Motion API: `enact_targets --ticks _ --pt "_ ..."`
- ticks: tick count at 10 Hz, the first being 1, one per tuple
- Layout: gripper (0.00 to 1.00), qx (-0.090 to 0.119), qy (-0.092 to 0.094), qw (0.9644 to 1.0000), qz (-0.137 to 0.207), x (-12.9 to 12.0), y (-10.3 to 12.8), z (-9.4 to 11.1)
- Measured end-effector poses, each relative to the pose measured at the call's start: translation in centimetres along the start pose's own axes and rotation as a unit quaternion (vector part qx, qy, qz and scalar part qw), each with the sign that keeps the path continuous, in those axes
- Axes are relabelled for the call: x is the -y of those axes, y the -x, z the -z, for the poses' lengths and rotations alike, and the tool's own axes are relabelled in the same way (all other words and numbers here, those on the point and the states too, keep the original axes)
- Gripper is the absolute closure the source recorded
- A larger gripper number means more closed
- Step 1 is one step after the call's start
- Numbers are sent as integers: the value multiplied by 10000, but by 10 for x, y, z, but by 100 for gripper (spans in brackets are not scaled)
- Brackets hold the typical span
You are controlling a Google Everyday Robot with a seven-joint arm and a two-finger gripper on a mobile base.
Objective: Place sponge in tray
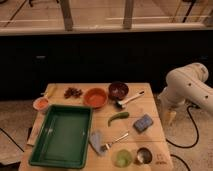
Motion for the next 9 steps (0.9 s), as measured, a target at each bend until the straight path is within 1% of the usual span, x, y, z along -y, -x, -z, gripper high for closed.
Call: enact_targets --ticks 5,7,8,9 --pt "20 -2 0 10000 5 0 0 0" --pt "20 -8 1 10000 76 -1 3 -12" --pt "20 19 27 9999 170 -3 12 -29" --pt "20 17 29 9998 193 -4 14 -33"
